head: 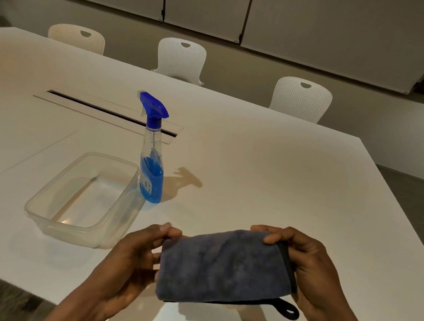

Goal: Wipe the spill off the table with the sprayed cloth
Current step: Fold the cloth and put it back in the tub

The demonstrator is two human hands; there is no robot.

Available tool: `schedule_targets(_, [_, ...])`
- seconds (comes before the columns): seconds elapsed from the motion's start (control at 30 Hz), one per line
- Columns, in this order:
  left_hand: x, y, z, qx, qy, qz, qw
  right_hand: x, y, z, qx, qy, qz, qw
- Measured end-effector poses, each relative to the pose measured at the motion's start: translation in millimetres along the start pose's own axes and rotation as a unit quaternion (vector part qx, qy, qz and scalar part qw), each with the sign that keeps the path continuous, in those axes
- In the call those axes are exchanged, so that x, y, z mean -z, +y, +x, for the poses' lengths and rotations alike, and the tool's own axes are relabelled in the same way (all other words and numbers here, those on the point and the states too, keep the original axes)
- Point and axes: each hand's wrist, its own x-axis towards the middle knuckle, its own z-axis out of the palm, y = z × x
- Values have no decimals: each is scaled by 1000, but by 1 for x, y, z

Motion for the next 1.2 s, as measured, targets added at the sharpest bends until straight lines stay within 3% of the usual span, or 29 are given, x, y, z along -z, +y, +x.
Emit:
schedule_targets(0.13, [-4,-1,4,-14,-10,139,990,-3,-12,1,-27,32,108,993])
schedule_targets(0.27, [-7,0,0,-20,11,95,995,-7,-14,0,-31,-8,14,999])
schedule_targets(0.43, [1,-1,-2,-2,31,28,999,-14,-9,0,-116,-13,49,992])
schedule_targets(0.5, [4,-3,-3,-16,47,42,998,-19,-6,-1,-128,-5,13,992])
schedule_targets(0.67, [16,4,-11,-106,69,87,988,-39,-4,-8,-119,-5,-71,990])
schedule_targets(0.93, [34,18,-34,-175,95,130,971,-68,5,6,-94,57,-62,992])
schedule_targets(1.2, [59,37,-55,-280,210,141,926,-142,-18,37,26,51,-102,993])
